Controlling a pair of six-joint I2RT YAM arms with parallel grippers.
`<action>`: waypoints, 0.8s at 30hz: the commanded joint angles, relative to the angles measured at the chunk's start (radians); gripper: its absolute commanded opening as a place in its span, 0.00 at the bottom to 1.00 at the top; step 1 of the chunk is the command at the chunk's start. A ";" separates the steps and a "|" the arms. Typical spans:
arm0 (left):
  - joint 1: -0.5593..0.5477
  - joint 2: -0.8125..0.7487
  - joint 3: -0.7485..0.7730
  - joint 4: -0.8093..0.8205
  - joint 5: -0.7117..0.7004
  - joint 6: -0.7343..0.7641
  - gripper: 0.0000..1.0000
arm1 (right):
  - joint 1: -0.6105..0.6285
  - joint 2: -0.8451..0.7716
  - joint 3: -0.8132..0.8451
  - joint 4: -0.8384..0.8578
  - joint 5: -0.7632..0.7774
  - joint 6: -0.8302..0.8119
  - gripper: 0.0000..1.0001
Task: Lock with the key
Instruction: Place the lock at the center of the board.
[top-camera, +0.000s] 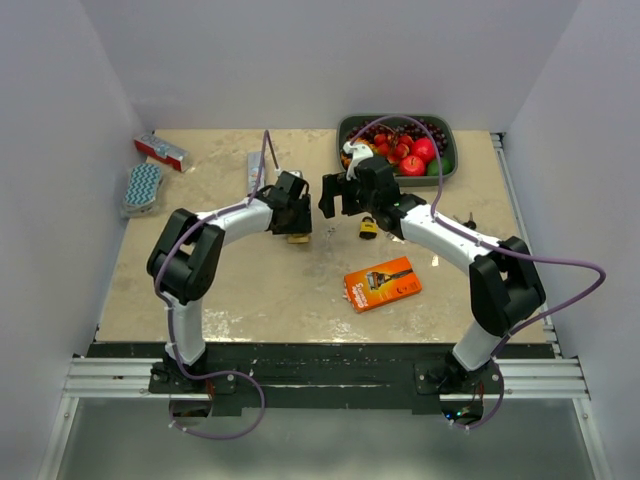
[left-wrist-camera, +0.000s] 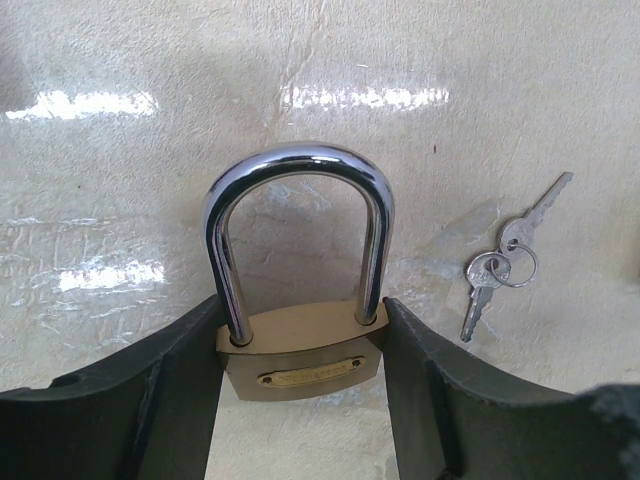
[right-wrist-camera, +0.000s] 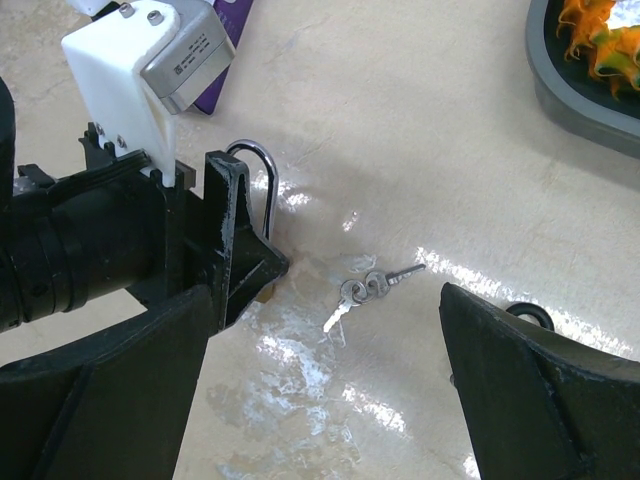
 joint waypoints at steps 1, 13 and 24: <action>-0.010 0.073 -0.049 -0.126 0.005 -0.044 0.55 | 0.001 -0.034 0.007 0.008 0.031 0.009 0.99; -0.010 0.100 -0.031 -0.132 -0.019 -0.032 0.90 | 0.001 -0.048 -0.002 0.002 0.033 -0.005 0.99; -0.010 -0.018 0.020 -0.119 -0.053 0.048 0.99 | 0.001 -0.134 -0.022 0.015 0.017 -0.034 0.99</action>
